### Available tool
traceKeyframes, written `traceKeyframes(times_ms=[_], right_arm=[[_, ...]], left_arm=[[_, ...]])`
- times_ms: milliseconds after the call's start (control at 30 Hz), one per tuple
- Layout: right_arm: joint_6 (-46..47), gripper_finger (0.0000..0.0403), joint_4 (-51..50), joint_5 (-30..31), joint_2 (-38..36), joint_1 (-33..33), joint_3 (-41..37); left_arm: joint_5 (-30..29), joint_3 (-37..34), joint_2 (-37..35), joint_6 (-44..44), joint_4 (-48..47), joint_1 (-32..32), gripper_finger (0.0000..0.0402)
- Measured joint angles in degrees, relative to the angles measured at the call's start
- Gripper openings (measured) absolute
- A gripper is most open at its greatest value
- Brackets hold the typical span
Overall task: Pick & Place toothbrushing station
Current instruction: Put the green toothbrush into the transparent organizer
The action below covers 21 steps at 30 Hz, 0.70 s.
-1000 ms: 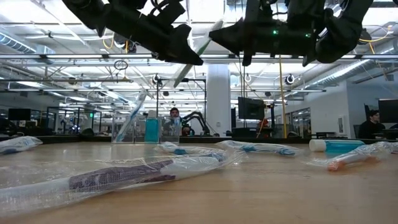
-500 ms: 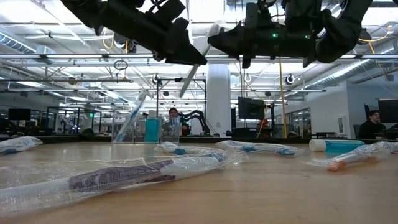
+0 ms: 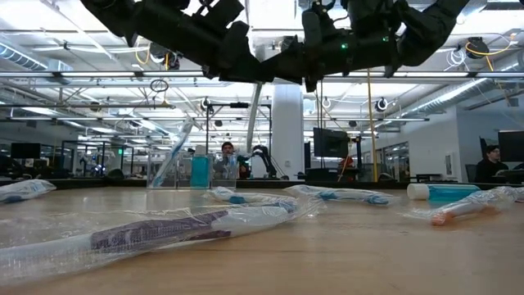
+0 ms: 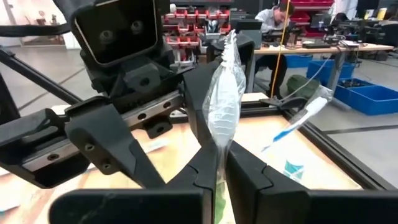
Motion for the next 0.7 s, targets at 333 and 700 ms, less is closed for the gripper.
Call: traceKeyframes(times_ms=[333, 700], right_arm=[[-1.36, 0.0024, -0.45, 0.19, 0.02, -0.02, -0.07], [-3.18, 0.0122, -3.63, 6.53, 0.02, 0.09, -0.07]], left_arm=[[-0.04, 0.0, -0.02, -2.36, -1.74, 1.64, 0.0033], [-3.76, 0.0, -0.04, -5.19, -3.42, 3.66, 0.0019]])
